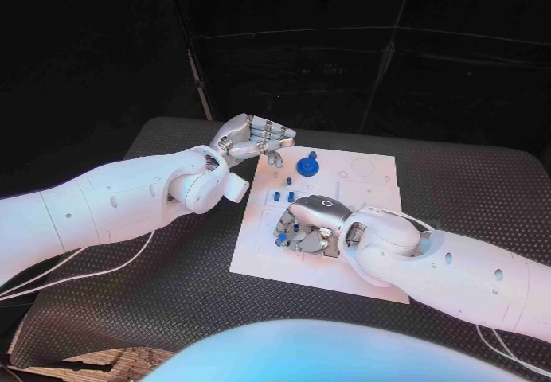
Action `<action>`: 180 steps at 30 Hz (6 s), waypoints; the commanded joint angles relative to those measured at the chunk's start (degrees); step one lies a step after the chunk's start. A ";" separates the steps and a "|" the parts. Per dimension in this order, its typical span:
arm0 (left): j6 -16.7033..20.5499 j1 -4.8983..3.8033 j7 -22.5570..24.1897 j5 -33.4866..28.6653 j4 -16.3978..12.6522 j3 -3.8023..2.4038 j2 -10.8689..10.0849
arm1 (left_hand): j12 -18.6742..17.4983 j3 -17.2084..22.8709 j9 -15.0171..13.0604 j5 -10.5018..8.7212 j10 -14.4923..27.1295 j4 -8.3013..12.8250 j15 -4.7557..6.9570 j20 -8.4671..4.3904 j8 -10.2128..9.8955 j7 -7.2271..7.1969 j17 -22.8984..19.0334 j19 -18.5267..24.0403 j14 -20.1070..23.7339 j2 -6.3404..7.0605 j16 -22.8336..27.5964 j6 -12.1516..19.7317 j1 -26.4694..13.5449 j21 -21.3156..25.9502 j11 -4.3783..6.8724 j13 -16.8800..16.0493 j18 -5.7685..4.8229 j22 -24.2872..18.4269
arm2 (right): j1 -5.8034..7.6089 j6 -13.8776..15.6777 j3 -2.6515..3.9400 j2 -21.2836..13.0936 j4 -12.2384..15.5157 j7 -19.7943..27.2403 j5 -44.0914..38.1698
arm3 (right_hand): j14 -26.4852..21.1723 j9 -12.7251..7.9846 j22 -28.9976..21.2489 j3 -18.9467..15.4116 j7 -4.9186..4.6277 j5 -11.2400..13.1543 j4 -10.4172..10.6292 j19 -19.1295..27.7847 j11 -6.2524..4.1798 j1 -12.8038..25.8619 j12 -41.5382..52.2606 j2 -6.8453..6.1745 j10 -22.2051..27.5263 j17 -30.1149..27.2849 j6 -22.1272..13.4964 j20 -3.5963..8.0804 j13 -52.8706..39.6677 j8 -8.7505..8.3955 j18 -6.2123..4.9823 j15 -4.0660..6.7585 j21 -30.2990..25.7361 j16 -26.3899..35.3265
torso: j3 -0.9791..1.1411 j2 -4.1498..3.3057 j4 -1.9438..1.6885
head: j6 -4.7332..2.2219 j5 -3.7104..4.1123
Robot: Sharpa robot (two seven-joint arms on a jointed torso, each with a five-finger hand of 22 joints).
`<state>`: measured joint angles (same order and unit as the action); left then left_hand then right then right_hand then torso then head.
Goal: Assemble the parts on the task board
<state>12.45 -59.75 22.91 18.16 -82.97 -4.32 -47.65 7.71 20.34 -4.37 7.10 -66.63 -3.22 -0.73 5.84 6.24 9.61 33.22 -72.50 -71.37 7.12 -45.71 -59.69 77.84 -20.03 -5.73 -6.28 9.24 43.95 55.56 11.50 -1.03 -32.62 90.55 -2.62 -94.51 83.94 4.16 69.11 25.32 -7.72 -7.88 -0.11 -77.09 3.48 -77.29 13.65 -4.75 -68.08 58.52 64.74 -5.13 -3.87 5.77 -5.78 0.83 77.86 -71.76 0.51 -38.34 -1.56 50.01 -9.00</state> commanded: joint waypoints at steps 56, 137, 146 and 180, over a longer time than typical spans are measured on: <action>-1.28 -0.06 -0.21 -0.30 0.37 -0.06 -0.01 | -0.28 -0.31 0.08 0.16 0.35 0.03 -0.14 0.56 -0.45 0.30 -0.09 -0.04 0.55 -0.52 0.29 0.24 0.04 0.31 -0.04 -0.06 1.12 -0.17 | -0.28 12.66 -0.58 -6.08 7.30 4.79 0.25 | -2.90 -0.41 -13.38 -15.42 2.79 -3.00 -0.08 8.68 3.32 0.67 3.62 -3.26 19.49 -10.78 -18.23 -2.63 -0.84 -2.18 -1.75 -2.57 -9.63 6.03 | 0.02 0.20 0.09 | -0.01 0.65; -1.75 1.51 0.18 -0.79 0.70 0.15 -0.38 | -0.21 -0.44 0.07 0.15 0.37 -0.03 -0.17 0.61 -0.45 0.25 -0.10 -0.06 0.66 -0.66 0.30 0.21 0.01 0.49 -0.04 -0.12 1.12 -0.34 | -10.45 10.39 4.73 -20.18 12.59 -33.20 -2.71 | 4.00 12.25 13.23 -34.72 2.92 -13.95 16.80 -7.53 -3.13 9.95 64.50 -1.75 -14.74 20.93 -11.02 2.03 -70.22 20.12 3.80 2.56 8.00 -13.52 | -1.24 3.05 2.34 | -0.01 10.08; -1.91 1.51 0.00 -0.79 0.59 0.15 -0.50 | -0.21 -0.44 0.07 0.15 0.37 -0.03 -0.17 0.61 -0.45 0.25 -0.10 -0.06 0.66 -0.66 0.30 0.21 0.01 0.49 -0.04 -0.12 1.12 -0.34 | -10.43 10.05 4.74 -19.36 11.42 -33.91 -1.87 | 3.90 12.81 12.78 -35.18 2.72 -15.41 16.89 -7.15 -2.96 11.22 63.87 -1.27 -14.44 20.53 -12.51 1.96 -70.03 21.03 3.68 2.43 7.71 -13.27 | -1.23 3.01 2.36 | -0.01 10.16; -2.22 1.50 -0.18 -0.79 0.62 0.15 -0.42 | -0.17 -0.54 0.07 0.14 0.38 -0.08 -0.17 0.62 -0.46 0.23 -0.10 -0.06 0.71 -0.69 0.30 0.20 -0.04 0.58 -0.02 -0.15 1.13 -0.42 | -10.27 20.46 6.07 -21.88 18.57 -28.94 10.07 | 4.38 14.31 14.66 -31.42 3.83 -23.98 15.86 -8.44 -4.00 4.41 64.04 4.03 -15.46 22.71 -11.12 2.59 -71.97 24.13 4.13 3.24 8.73 -14.22 | -1.24 2.99 2.44 | -0.01 9.83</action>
<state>10.84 -58.18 22.51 17.71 -82.24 -4.13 -48.13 7.71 20.16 -4.37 7.10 -66.64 -3.40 -0.93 6.04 6.00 9.61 33.20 -72.70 -71.17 7.12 -45.71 -59.69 77.84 -19.82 -5.73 -6.34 9.23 43.58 45.18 30.57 4.95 -54.68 108.91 -33.29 -86.80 83.94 17.80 74.91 -6.38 -5.07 -31.63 15.55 -83.95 -0.21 -72.39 77.66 -0.58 -83.63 74.90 52.09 -2.76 -74.94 29.68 -2.19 3.70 86.31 -85.75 -0.73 -35.28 0.82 50.00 0.94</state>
